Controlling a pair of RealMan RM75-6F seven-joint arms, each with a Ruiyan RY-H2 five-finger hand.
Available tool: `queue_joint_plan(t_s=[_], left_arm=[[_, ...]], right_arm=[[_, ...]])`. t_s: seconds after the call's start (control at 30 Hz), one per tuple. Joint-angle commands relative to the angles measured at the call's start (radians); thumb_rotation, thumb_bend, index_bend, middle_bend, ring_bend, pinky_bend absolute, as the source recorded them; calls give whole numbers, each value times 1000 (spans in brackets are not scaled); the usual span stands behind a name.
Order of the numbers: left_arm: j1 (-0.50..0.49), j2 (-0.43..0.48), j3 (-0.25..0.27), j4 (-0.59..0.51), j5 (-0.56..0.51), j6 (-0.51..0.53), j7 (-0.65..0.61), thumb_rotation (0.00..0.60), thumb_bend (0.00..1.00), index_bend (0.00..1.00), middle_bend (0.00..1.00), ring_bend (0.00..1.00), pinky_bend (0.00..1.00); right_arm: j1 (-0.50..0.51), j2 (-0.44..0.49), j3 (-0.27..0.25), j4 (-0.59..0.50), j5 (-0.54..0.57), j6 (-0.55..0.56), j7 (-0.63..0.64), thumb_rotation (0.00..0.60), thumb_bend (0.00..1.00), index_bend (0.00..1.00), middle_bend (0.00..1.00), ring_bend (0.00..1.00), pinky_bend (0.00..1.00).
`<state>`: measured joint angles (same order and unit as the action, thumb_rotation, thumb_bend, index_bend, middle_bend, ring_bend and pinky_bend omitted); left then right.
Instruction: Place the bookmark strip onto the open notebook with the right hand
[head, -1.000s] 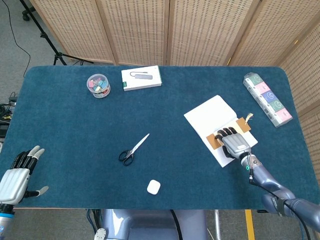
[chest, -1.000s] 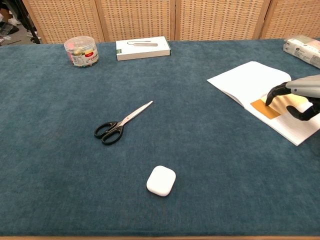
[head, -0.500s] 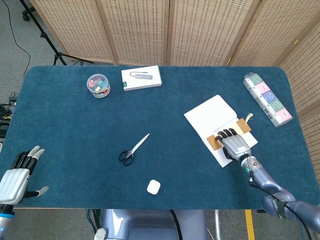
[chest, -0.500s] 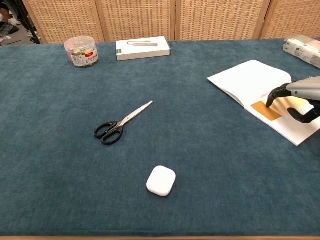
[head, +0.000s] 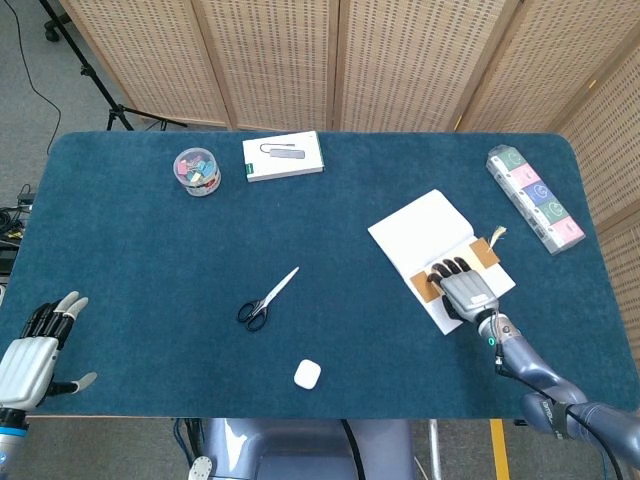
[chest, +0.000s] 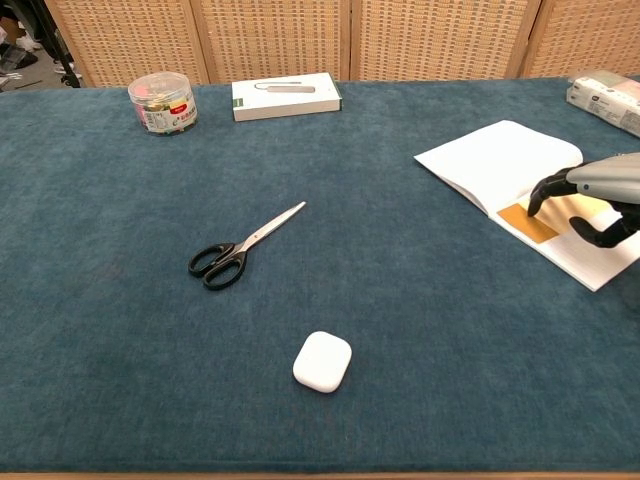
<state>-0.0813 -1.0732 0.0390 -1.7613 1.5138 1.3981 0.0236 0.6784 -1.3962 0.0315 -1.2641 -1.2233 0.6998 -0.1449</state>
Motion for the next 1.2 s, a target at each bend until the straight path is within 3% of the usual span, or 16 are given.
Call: queue_joint_plan(t_s=[0.03, 0.27, 0.53, 1.2], left_arm=[[0, 0, 1, 0, 1, -1, 1, 600, 0, 0, 0, 0, 0], [0, 0, 0, 1, 0, -1, 0, 600, 0, 0, 0, 0, 0], [-3, -2, 4, -1, -1, -10, 13, 600, 0, 0, 0, 0, 0], [-2, 0, 5, -1, 2, -7, 5, 600, 0, 0, 0, 0, 0]], right_arm=[[0, 1, 0, -4, 5, 0, -5, 600, 751, 222, 121, 18, 35], [-2, 4, 2, -9, 3, 3, -3, 600, 723, 222, 121, 18, 35], [-3, 15, 3, -6, -47, 13, 61, 600, 517, 200, 87, 10, 35], [-3, 64, 25, -74, -74, 57, 77, 600, 517, 200, 83, 2, 35]])
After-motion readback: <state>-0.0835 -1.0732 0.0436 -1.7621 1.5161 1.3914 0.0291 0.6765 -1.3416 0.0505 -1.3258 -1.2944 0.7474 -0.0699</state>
